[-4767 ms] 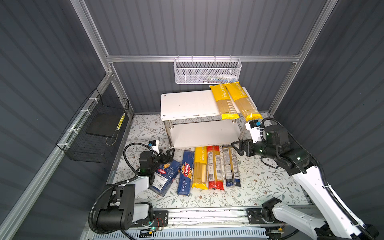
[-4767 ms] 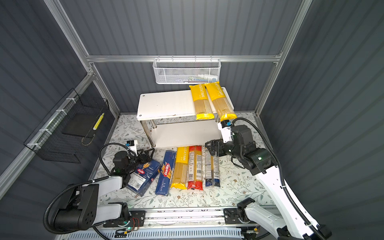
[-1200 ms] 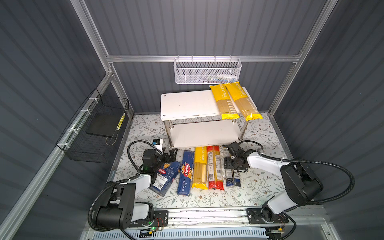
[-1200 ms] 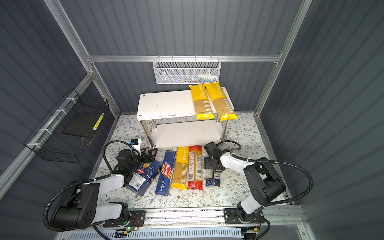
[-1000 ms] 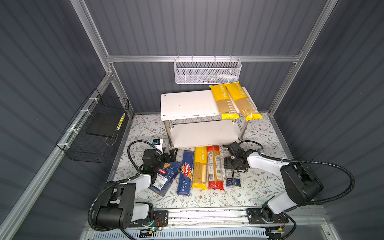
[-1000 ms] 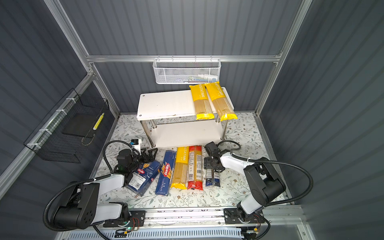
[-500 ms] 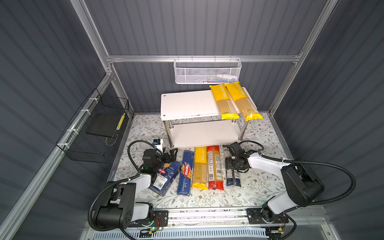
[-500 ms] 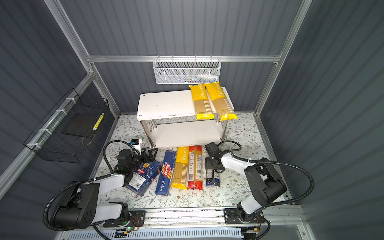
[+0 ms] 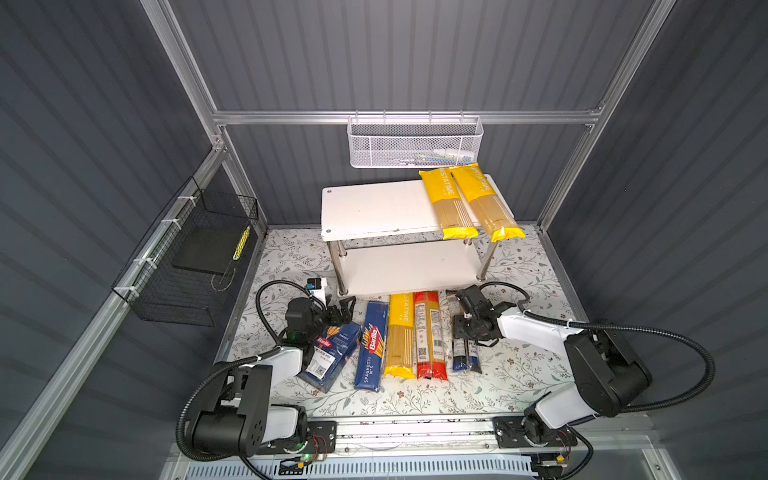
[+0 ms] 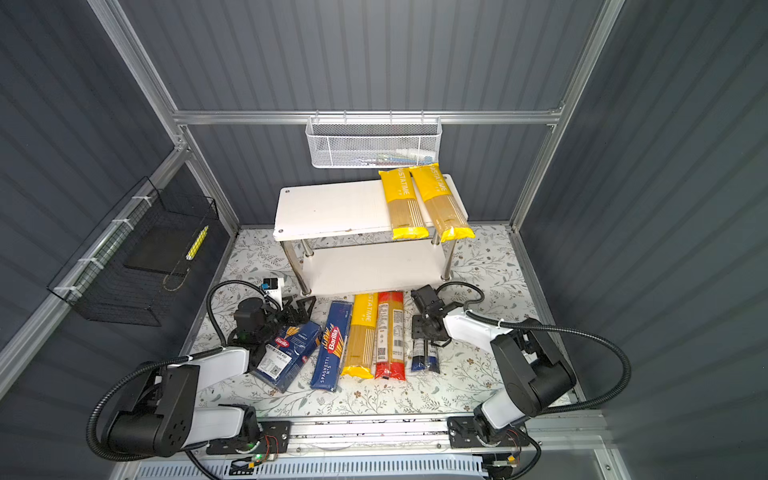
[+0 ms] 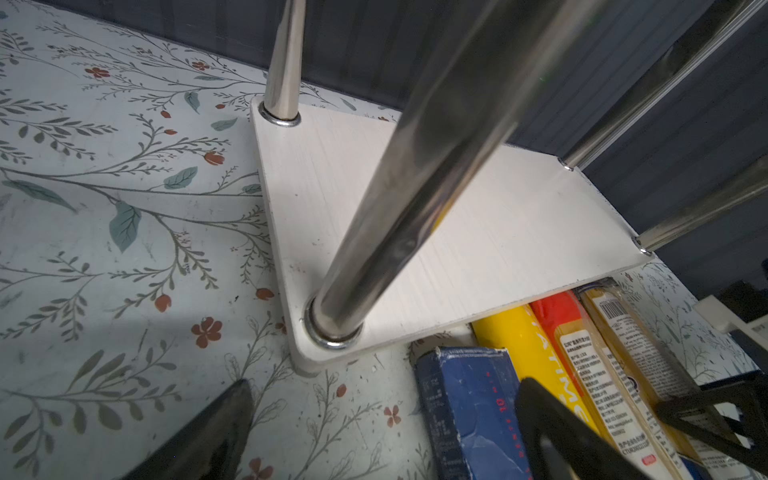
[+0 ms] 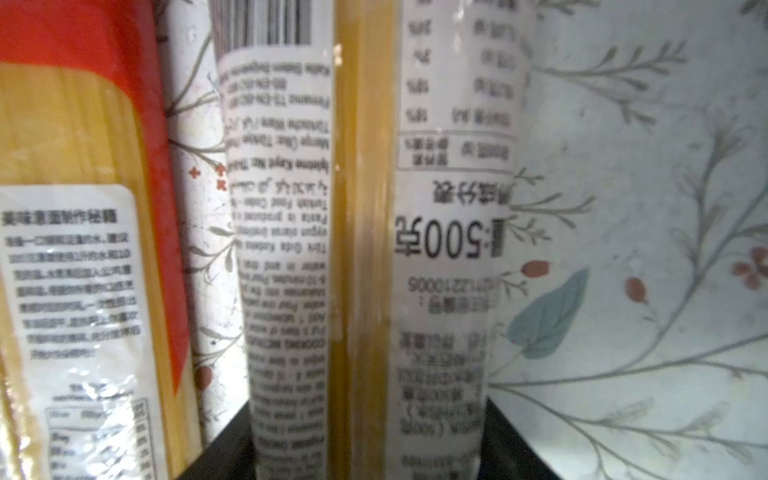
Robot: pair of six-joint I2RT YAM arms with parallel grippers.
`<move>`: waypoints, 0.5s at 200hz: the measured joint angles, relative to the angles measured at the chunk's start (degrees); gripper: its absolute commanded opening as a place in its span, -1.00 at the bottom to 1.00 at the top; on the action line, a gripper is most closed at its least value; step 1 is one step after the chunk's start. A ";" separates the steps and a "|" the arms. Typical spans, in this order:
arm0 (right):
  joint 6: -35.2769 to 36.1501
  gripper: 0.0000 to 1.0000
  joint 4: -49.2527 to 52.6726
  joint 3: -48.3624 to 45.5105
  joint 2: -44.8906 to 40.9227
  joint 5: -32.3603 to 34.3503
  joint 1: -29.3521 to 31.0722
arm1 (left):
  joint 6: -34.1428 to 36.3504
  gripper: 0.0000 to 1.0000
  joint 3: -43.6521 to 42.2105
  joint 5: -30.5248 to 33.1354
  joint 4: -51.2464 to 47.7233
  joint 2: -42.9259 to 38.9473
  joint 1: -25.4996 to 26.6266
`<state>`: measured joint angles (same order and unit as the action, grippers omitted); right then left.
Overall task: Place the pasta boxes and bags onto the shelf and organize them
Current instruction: 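Close the right gripper on the clear spaghetti bag and lift it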
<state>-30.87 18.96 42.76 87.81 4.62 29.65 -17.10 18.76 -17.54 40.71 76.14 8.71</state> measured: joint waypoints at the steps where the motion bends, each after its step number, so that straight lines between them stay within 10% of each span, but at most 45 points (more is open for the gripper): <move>1: 0.00 0.20 -0.04 0.00 -0.02 -0.02 0.00 | 0.00 0.98 0.00 0.00 0.00 0.00 0.00; 100: -0.52 0.06 -1.33 -1.64 -2.05 -2.08 -0.02 | 0.17 0.99 0.04 0.04 -0.11 0.00 0.15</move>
<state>-31.40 17.63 41.12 85.76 2.55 29.63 -16.93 18.81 -17.50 40.60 76.14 8.86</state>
